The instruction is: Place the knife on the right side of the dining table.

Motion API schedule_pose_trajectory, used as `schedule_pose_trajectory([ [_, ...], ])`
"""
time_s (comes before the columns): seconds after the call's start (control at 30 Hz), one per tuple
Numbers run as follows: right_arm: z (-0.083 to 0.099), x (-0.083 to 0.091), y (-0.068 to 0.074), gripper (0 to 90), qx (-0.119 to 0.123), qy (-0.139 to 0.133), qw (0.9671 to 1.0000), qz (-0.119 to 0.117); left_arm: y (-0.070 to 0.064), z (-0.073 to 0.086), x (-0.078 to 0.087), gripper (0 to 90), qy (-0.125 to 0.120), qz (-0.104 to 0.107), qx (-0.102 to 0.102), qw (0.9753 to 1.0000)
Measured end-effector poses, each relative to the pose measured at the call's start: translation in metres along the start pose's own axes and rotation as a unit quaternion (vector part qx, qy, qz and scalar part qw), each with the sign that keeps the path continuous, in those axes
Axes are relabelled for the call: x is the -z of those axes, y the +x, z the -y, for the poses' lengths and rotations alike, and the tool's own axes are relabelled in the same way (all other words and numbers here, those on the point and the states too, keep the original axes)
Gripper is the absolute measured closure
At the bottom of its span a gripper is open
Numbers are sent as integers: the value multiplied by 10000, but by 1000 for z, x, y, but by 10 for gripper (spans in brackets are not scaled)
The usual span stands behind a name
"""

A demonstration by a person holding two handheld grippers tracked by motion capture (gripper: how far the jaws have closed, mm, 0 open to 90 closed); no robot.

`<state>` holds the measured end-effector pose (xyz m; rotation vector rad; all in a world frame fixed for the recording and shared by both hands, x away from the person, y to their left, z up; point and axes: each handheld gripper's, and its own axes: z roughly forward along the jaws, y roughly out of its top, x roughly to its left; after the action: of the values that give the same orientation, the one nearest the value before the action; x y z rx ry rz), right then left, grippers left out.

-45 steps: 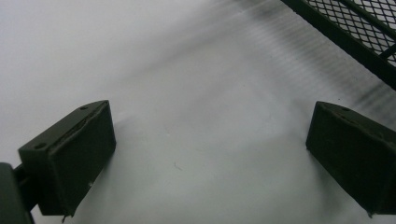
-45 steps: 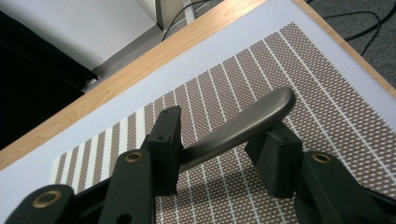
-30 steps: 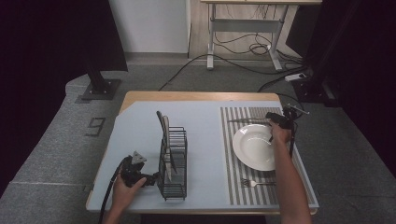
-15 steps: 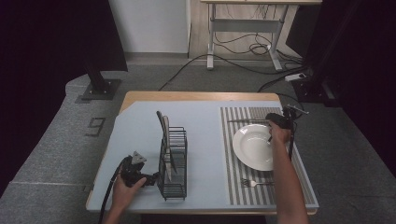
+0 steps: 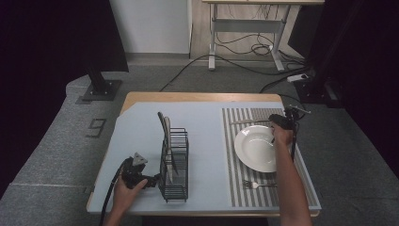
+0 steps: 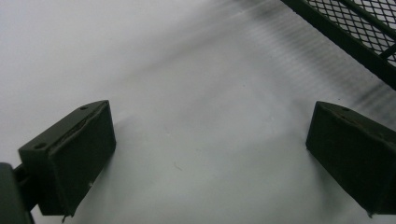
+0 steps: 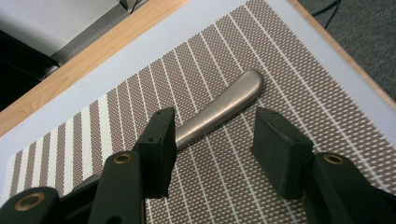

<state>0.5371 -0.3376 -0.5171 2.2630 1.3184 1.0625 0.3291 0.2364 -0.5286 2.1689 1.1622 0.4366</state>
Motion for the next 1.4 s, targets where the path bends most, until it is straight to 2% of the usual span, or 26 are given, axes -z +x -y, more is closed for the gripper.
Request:
schedule_pose_trajectory([
  [0.2, -4, 7, 3, 475, 179, -117, 9997, -127, 0, 0, 0, 9, 0, 0, 0, 10000],
  [0.4, -12, 8, 16, 453, 648, 1, 9976, -223, 0, 0, 0, 9, -1, -1, 0, 10000],
  [0.47, -12, 6, 21, 450, 800, 10, 9965, -239, 0, 0, 0, 9, 0, 3, 1, 10000],
  [0.77, -11, -18, 41, 448, 1317, 381, 9905, -141, 0, 0, 0, 9, 3, 1, -2, 10000],
  [0.93, -8, -27, 48, 453, 1473, 515, 9877, -96, 0, 0, 0, 9, 2, 0, -3, 10000],
  [1.3, -8, -26, 47, 451, 1486, 446, 9879, -36, 0, 0, 0, 9, 0, 2, 0, 10000],
  [1.4, -7, -26, 48, 450, 1539, 459, 9870, 4, 0, 0, 0, 9, 0, 1, 0, 10000],
])
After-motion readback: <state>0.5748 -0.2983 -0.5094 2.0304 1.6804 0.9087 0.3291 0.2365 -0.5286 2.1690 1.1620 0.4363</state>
